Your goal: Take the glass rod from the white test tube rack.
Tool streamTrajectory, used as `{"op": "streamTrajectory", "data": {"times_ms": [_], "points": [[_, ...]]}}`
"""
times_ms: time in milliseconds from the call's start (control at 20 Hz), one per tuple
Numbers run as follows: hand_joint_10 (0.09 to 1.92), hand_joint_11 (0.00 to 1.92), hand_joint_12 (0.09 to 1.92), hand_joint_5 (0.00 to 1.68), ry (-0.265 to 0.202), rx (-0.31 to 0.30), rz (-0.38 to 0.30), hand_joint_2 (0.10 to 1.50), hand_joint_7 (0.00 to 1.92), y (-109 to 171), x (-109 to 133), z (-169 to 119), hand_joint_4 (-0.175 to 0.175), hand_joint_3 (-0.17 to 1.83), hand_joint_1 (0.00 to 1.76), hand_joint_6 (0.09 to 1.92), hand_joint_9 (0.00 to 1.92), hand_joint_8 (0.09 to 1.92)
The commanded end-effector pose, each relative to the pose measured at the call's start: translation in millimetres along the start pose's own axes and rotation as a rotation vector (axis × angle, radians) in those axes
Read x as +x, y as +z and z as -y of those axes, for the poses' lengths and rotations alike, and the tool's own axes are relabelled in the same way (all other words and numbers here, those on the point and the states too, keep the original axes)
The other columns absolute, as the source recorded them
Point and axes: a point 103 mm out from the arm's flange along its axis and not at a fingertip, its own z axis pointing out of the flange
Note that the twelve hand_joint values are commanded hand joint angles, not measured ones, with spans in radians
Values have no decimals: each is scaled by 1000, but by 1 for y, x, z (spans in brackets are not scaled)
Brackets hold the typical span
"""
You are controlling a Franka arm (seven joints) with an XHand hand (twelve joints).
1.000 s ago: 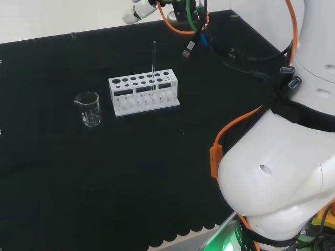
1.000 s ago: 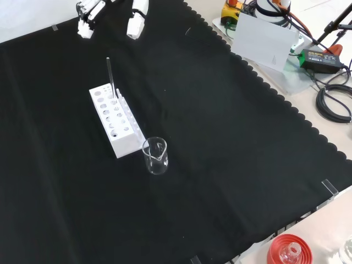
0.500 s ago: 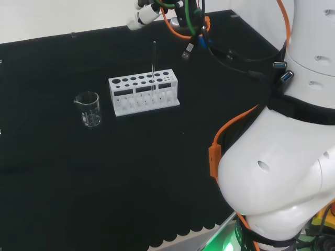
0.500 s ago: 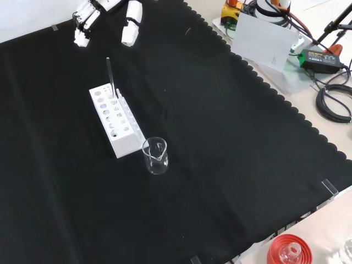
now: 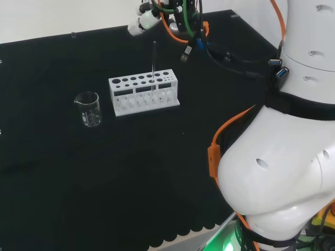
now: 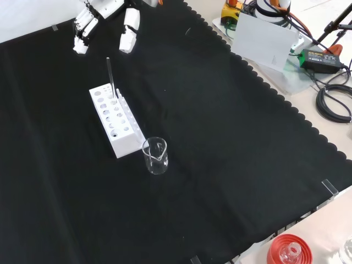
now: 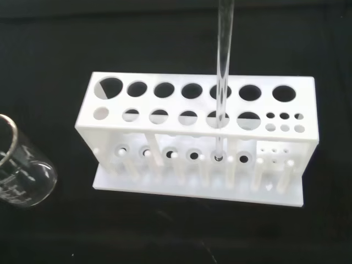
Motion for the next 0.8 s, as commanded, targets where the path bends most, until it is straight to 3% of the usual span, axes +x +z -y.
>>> {"op": "streamTrajectory", "data": {"times_ms": [50, 100, 150, 200, 450, 700, 800], "points": [[975, 121, 1535, 192, -6, 23, -10, 905, 55, 14, -1, -11, 49, 126, 324, 87, 129, 698], [975, 121, 1534, 193, -20, 25, -14, 905, 55, 16, -2, -13, 48, 126, 324, 87, 129, 699], [975, 121, 1534, 193, 52, 36, 16, 905, 55, 18, -5, -12, 48, 126, 325, 87, 129, 699], [975, 121, 1533, 194, 84, 51, 37, 905, 55, 20, -6, -14, 48, 126, 325, 87, 129, 700], [976, 127, 1532, 197, 40, 61, 30, 904, 55, 31, 4, -26, 46, 126, 327, 87, 131, 703], [978, 140, 1530, 204, -23, 64, -5, 903, 58, 42, -5, -27, 43, 127, 328, 87, 144, 707], [979, 148, 1529, 207, -79, 50, -63, 903, 64, 41, -39, -6, 41, 127, 329, 87, 150, 710]]}}
